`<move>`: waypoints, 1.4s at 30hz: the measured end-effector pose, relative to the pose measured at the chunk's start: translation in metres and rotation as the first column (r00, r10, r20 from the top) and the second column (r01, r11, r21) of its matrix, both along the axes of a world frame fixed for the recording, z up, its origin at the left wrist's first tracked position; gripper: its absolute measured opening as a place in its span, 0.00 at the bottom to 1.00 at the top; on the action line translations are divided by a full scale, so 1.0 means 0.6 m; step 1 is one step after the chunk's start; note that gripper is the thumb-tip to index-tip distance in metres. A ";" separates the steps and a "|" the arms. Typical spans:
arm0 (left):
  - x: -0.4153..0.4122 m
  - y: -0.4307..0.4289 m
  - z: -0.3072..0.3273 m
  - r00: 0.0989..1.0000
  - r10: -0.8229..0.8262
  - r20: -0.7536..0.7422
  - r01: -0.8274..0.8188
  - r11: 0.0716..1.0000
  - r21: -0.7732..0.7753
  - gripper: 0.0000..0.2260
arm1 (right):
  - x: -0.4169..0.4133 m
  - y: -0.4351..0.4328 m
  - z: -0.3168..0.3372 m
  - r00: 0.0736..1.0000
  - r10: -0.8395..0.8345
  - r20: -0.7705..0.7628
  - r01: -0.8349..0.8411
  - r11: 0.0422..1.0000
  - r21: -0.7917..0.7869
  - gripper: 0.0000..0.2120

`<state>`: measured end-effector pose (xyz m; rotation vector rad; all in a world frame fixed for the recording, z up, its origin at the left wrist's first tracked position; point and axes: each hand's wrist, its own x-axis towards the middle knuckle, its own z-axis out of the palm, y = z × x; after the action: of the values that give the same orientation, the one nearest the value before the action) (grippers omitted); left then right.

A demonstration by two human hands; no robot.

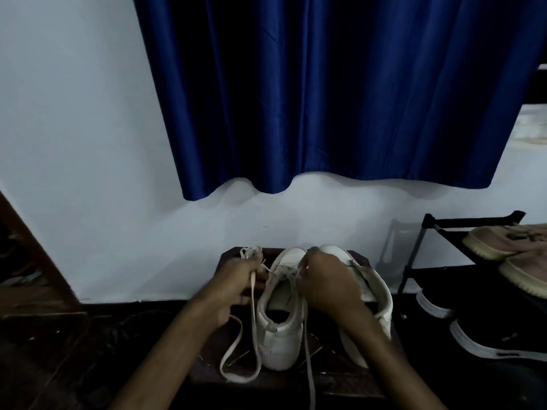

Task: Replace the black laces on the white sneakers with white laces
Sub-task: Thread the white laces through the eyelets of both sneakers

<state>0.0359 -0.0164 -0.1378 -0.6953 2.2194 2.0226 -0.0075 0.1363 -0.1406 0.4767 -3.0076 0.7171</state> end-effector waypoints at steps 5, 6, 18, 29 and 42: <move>-0.006 -0.038 0.123 0.983 0.064 -0.174 -0.043 0.991 0.124 0.13 | -0.020 0.007 0.125 0.739 0.422 0.526 0.221 0.586 -0.780 0.15; -0.004 -0.037 0.150 0.966 0.073 -0.247 -0.047 0.993 0.107 0.13 | -0.019 0.007 0.155 0.702 0.511 0.496 0.229 0.498 -0.837 0.14; 0.050 -0.006 0.363 0.688 -0.115 -0.716 0.179 0.984 0.015 0.13 | 0.002 0.016 0.391 0.825 0.565 0.024 -0.121 0.217 -0.969 0.12; 0.042 0.020 0.483 0.473 -0.188 -0.861 -0.144 0.947 -0.286 0.12 | 0.017 0.011 0.542 0.866 0.179 -0.467 -0.361 0.869 -0.337 0.20; 0.012 0.027 0.512 0.564 0.098 -0.820 -0.189 0.982 -0.012 0.03 | -0.002 -0.002 0.538 0.851 0.119 -0.512 -0.477 0.585 -0.656 0.09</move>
<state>0.0431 0.0001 0.1696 0.1785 2.7818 2.7256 -0.0089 0.1350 0.1825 0.9427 -1.9404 1.5708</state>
